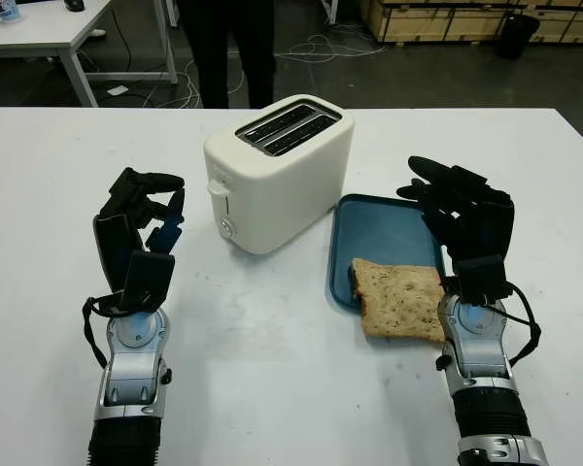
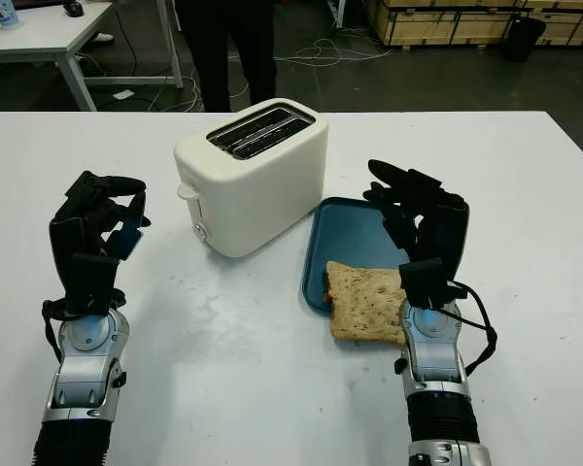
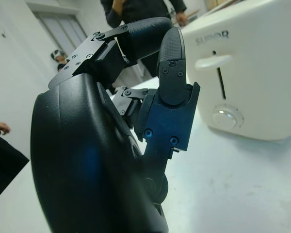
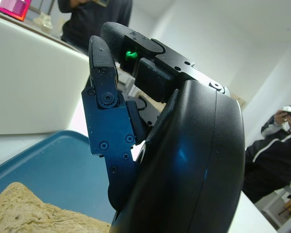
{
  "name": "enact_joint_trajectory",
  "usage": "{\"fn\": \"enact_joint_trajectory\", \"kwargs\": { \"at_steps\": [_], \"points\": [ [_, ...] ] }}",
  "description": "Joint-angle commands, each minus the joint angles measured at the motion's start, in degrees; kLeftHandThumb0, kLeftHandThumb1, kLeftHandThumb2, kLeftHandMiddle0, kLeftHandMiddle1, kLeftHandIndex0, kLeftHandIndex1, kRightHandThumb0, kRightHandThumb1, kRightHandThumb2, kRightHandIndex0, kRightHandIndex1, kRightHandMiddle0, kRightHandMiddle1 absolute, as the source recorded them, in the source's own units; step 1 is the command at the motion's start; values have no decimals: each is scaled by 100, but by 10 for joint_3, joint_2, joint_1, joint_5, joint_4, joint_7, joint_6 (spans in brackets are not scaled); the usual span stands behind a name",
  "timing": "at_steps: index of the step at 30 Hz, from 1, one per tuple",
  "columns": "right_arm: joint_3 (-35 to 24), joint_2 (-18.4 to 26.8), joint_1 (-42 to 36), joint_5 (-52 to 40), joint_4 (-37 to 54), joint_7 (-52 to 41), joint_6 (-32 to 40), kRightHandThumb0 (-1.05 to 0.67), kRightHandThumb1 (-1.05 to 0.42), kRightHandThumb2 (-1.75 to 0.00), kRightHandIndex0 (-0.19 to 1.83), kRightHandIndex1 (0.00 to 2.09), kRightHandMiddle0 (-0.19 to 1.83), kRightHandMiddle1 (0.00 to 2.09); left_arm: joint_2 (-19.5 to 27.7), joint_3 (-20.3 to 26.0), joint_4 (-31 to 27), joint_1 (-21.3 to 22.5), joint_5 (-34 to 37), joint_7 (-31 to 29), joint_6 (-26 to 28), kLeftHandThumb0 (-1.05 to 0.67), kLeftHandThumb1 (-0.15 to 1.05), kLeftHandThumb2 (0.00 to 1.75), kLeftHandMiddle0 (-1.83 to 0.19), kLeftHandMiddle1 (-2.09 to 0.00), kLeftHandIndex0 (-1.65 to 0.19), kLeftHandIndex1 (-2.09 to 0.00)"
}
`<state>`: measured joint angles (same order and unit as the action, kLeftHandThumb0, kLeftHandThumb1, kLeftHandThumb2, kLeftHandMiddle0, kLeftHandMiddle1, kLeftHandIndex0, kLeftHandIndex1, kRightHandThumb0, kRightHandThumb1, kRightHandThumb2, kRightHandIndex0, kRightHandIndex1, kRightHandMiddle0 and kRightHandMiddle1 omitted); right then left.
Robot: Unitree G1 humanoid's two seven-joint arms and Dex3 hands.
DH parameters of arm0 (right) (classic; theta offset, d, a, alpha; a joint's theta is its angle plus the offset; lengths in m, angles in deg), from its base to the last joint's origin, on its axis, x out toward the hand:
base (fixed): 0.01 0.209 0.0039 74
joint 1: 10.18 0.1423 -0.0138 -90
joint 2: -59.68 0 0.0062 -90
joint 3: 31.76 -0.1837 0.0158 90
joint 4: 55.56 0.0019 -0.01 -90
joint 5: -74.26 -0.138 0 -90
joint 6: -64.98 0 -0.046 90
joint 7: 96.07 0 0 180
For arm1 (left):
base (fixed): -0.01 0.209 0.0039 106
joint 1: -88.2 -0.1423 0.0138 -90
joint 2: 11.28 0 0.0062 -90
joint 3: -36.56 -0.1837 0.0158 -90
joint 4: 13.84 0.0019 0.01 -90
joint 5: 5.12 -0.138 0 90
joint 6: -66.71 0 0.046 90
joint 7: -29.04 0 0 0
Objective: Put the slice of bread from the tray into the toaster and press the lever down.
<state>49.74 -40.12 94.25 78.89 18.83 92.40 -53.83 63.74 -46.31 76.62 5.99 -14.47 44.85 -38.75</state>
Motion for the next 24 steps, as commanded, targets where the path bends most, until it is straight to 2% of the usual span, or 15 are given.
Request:
{"fn": "enact_joint_trajectory", "kwargs": {
  "at_steps": [1,10,14,17,20,24],
  "points": [
    [-1,-2,3,-12,8,-4,-3,-41,-92,-11,101,70,117,1,0,-4,-7,7,-5,3,-5,-46,92,29,-68,-159,-62,-121],
    [5,2,-1,10,7,0,3,-44,-92,-12,98,71,116,0,0,-7,-4,4,2,-2,-10,-47,92,28,-68,-161,-62,-121],
    [18,44,-34,115,49,22,-10,-41,-92,-7,85,79,110,0,-1,-8,-8,1,1,-1,-4,-47,92,27,-67,-162,-62,-121],
    [31,107,-89,243,124,28,-17,-45,-88,-2,72,77,98,0,-1,-7,-6,2,2,-2,-6,-46,92,27,-68,-162,-63,-121],
    [40,169,-160,339,205,5,-12,-57,-83,0,61,30,72,0,0,-7,-5,3,2,-2,-6,-46,92,27,-68,-161,-63,-121],
    [53,212,-237,436,267,-11,19,-70,-80,0,42,7,47,0,0,-9,-6,6,-4,-1,-2,-47,92,28,-69,-161,-63,-121]
  ]
}}
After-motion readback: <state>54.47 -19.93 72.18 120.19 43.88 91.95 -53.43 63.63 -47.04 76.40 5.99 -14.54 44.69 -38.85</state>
